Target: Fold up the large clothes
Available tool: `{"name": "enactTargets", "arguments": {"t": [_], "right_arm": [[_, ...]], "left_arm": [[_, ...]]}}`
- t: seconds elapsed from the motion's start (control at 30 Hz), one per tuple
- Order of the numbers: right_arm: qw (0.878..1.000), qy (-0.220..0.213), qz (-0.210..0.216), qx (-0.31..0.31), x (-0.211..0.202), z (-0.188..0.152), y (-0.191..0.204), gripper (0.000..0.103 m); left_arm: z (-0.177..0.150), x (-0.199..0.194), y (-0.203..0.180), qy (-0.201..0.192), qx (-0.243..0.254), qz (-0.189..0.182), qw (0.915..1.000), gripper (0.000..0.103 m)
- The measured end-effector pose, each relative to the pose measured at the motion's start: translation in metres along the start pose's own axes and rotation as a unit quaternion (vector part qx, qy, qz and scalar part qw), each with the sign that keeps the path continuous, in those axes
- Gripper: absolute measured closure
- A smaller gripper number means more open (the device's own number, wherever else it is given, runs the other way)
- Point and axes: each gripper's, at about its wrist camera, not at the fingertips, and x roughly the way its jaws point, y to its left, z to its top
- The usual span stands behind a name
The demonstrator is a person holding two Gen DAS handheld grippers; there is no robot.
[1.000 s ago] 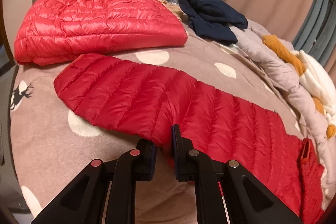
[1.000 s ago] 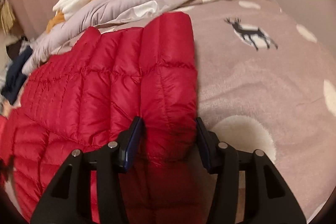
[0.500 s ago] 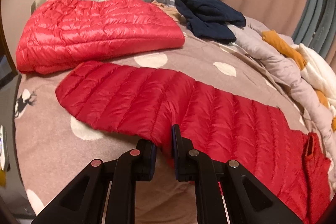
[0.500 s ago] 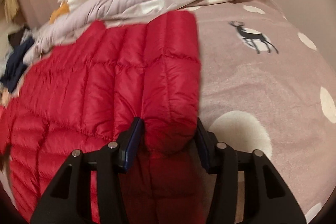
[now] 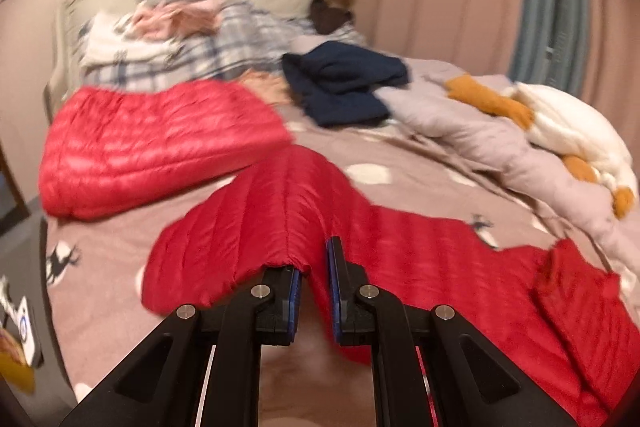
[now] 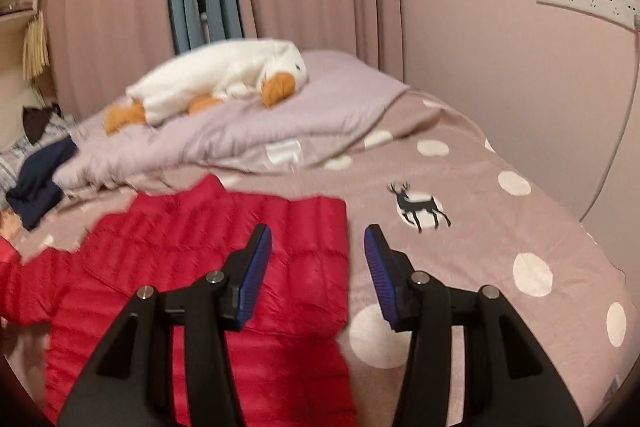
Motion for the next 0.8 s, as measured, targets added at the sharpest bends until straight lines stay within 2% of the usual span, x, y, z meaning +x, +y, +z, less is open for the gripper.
{"name": "enactTargets", "arguments": {"t": [0.13,0.23,0.3,0.4,0.43,0.47,0.57,0.63,0.67,0.7,0.8], "right_arm": [[0.999,-0.025,0.019,-0.009,-0.026,0.008,0.008,0.055],[0.998,-0.053,0.015,-0.019,-0.044,0.011,0.012,0.054],[0.998,-0.057,0.015,-0.007,-0.051,0.013,0.009,0.054],[0.997,-0.065,0.025,0.012,-0.061,0.017,0.002,0.054],[0.997,-0.07,0.018,0.006,-0.063,0.018,0.002,0.054],[0.997,-0.072,0.009,0.0,-0.066,0.018,0.002,0.054],[0.998,-0.069,0.003,0.0,-0.064,0.017,-0.001,0.054],[0.998,-0.056,0.007,0.015,-0.06,0.017,-0.006,0.053],[0.998,-0.052,0.008,0.017,-0.059,0.017,-0.007,0.053],[0.999,-0.049,0.008,0.017,-0.058,0.016,-0.007,0.053],[0.999,-0.046,0.003,0.006,-0.058,0.015,-0.002,0.05]], "left_arm": [[-0.001,-0.02,-0.031,-0.002,0.025,-0.064,0.9977,0.094],[-0.009,-0.045,-0.074,-0.025,0.088,-0.112,0.9895,0.094],[-0.02,-0.057,-0.1,-0.021,0.121,-0.158,0.9797,0.094],[-0.044,-0.061,-0.137,0.036,0.174,-0.235,0.9558,0.095],[-0.055,-0.062,-0.149,0.049,0.204,-0.246,0.9463,0.095],[-0.069,-0.064,-0.161,0.049,0.24,-0.242,0.939,0.094],[-0.087,-0.068,-0.177,0.036,0.283,-0.221,0.9327,0.094],[-0.084,-0.064,-0.177,0.061,0.274,-0.22,0.9342,0.09],[-0.082,-0.062,-0.175,0.069,0.264,-0.212,0.9384,0.079],[-0.079,-0.062,-0.173,0.066,0.251,-0.195,0.946,0.063],[-0.069,-0.073,-0.16,0.012,0.212,-0.151,0.9654,0.034]]}}
